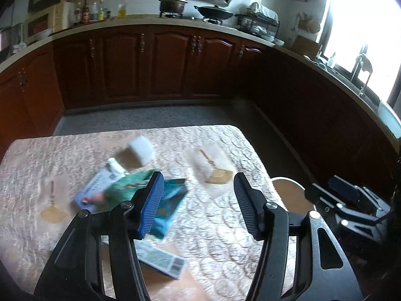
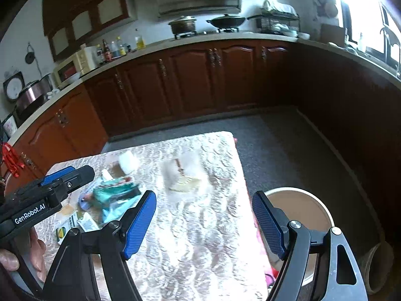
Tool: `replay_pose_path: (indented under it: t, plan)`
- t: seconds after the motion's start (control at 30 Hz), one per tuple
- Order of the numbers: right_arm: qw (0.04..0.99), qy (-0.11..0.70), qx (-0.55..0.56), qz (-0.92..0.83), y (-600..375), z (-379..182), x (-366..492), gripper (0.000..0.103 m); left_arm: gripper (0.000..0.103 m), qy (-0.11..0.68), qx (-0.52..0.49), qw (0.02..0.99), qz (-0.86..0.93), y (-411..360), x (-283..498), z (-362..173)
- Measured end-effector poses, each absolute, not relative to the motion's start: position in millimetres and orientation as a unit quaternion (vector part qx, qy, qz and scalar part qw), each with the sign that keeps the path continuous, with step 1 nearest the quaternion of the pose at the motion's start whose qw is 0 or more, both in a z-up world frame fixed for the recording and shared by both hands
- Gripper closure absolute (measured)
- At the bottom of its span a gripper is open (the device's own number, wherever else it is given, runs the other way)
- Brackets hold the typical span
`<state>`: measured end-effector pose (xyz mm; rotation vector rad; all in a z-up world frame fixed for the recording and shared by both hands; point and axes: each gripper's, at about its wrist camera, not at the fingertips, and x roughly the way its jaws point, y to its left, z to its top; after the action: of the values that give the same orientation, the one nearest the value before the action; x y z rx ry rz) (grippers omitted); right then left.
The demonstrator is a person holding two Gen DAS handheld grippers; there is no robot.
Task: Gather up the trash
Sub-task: 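Move both open tools back over the remaining trash on the table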
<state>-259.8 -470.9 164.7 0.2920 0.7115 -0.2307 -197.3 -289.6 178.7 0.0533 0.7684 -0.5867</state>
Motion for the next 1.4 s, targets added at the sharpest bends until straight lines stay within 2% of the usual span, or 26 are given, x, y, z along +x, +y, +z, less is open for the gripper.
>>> replay_pose_path:
  t: [0.67, 0.9, 0.93, 1.03, 1.4]
  plan:
    - [0.94, 0.325, 0.092, -0.047, -391.5, 192.8, -229.5, 0.021, 0.046, 0.354, 0.007, 0.913, -0.202, -143.0, -180.8, 187.4]
    - [0.941, 0.326, 0.085, -0.026, -370.3, 196.8, -222.1, 0.019, 0.046, 0.355, -0.007, 0.916, -0.188, -112.6, -183.2, 185.5]
    - [0.941, 0.328, 0.083, -0.023, -367.4, 196.1, -220.8, 0.019, 0.044, 0.357, -0.007, 0.915, -0.188, -109.4, -183.5, 184.2]
    - [0.94, 0.333, 0.079, -0.015, -358.6, 194.5, -218.1, 0.019, 0.032, 0.366, -0.006, 0.911, -0.193, -104.0, -185.4, 178.2]
    - [0.923, 0.377, 0.072, 0.032, -338.4, 168.2, -203.6, 0.018, 0.031, 0.432, 0.05, 0.872, -0.224, -107.6, -180.3, 122.5]
